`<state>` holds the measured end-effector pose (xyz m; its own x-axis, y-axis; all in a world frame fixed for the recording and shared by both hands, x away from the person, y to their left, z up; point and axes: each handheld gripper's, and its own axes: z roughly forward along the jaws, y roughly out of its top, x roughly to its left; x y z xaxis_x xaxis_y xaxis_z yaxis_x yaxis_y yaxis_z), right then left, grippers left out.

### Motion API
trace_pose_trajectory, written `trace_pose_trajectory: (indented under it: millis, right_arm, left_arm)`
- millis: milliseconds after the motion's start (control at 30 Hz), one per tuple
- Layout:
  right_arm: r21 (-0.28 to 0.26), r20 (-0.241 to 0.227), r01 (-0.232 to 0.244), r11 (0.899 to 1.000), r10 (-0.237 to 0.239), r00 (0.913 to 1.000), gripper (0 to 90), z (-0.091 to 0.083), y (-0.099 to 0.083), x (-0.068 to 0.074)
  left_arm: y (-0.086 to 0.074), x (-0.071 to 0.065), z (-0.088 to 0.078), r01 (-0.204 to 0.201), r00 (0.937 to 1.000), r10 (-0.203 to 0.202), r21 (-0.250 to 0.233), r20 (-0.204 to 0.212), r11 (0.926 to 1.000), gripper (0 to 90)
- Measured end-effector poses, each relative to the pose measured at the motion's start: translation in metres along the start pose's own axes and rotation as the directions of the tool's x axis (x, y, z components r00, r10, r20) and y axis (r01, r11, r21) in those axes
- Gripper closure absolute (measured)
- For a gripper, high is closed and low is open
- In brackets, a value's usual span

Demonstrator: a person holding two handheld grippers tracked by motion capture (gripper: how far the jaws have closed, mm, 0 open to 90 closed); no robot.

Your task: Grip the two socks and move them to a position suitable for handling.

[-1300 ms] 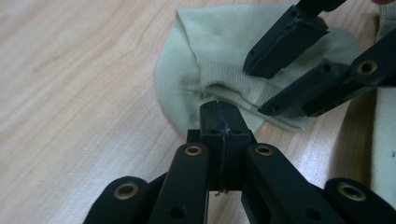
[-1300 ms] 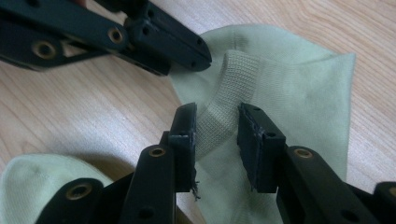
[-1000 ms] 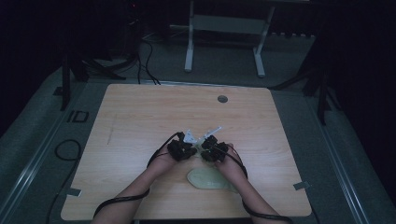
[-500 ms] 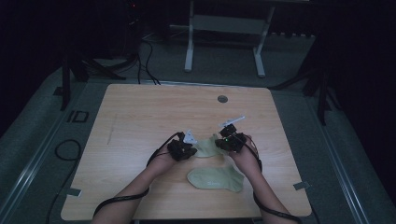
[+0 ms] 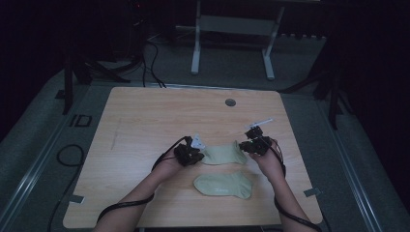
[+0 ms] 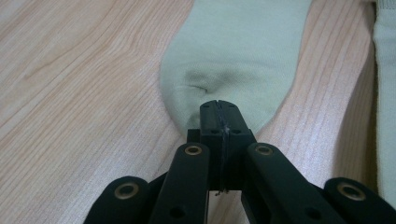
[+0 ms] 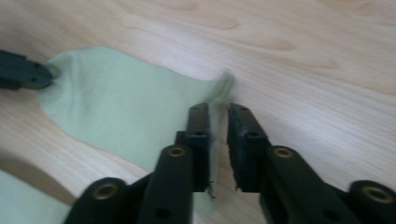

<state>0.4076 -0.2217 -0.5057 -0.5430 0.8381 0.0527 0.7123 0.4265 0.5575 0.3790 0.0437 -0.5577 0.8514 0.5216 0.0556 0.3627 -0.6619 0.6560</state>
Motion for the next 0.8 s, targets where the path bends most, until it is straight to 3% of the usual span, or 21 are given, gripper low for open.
trace_pose_trajectory:
  millis: [100, 233, 267, 433, 600, 633, 800]
  right_arm:
    - [-0.023, 0.011, -0.005, 1.0, 0.005, 0.9999, 75.8, -0.007, 0.002, -0.003]
    - [-0.039, 0.012, 0.019, 0.999, -0.018, 0.9998, 84.4, -0.012, 0.006, 0.001]
    - [-0.029, -0.003, 0.029, 0.999, -0.029, 0.9996, 89.2, -0.007, 0.006, 0.004]
    - [0.009, -0.019, 0.023, 1.0, -0.023, 0.9995, 89.6, 0.009, 0.0, 0.006]
    - [0.064, 0.017, 0.002, 0.998, -0.003, 0.9998, 89.5, 0.026, -0.011, -0.005]
    - [0.077, 0.006, 0.0, 0.997, 0.0, 1.0, 89.5, 0.029, -0.015, -0.008]
    - [0.066, 0.007, -0.005, 0.998, 0.005, 1.0, 89.5, 0.027, -0.02, -0.01]
  left_arm:
    - [0.0, 0.0, 0.0, 0.004, 1.0, -0.004, -0.002, 0.001, 1.0, 89.4]
    - [0.0, 0.0, 0.0, 0.006, 1.0, -0.006, -0.004, 0.001, 1.0, 89.4]
    - [0.0, 0.0, 0.0, 0.006, 1.0, -0.006, -0.005, 0.0, 1.0, 89.4]
    - [-0.001, 0.0, 0.0, 0.005, 1.0, -0.005, -0.002, 0.001, 1.0, 89.4]
    - [-0.001, 0.001, 0.0, 0.005, 1.0, -0.005, 0.001, 0.005, 1.0, 89.4]
    - [0.0, 0.002, -0.001, 0.007, 1.0, -0.007, 0.007, -0.001, 1.0, 89.4]
    - [0.005, 0.009, 0.002, 0.006, 0.9997, -0.005, 0.026, -0.022, 0.9996, 89.3]
